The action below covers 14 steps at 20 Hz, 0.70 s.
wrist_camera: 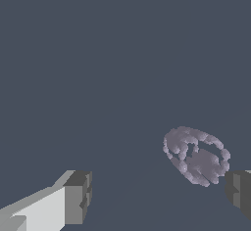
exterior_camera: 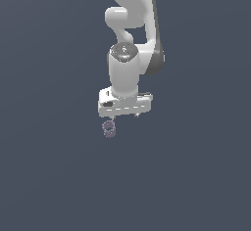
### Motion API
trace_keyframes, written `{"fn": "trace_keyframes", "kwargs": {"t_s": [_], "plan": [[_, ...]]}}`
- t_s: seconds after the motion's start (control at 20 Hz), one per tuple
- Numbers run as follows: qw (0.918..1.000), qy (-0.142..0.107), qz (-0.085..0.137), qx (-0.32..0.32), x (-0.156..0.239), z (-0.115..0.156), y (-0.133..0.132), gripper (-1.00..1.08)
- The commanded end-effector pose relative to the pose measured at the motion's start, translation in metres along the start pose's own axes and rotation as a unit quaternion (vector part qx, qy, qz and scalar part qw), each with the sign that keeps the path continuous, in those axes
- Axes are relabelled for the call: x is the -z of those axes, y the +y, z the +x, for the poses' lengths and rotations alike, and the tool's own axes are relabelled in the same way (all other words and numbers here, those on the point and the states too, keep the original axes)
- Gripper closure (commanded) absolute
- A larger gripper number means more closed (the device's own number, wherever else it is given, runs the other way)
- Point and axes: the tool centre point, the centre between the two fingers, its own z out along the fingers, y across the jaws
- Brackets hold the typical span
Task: Pick up the object and move it to a goal position.
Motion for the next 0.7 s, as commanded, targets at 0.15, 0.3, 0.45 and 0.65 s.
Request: {"fn": "trace_keyframes", "kwargs": {"t_s": [0.15,0.3,0.45,0.65], "plan": [[0.9993,-0.004,-0.001,0.038,-0.015,-0.004,0.021,-0.92],[0.9979,-0.007,-0.001,0.064,-0.026,-0.007,0.036,-0.92],[0.9961,-0.010,0.000,0.088,-0.035,-0.011,0.049,-0.92],[0.9936,-0.012,0.001,0.113,-0.045,-0.015,0.062,-0.92]]}}
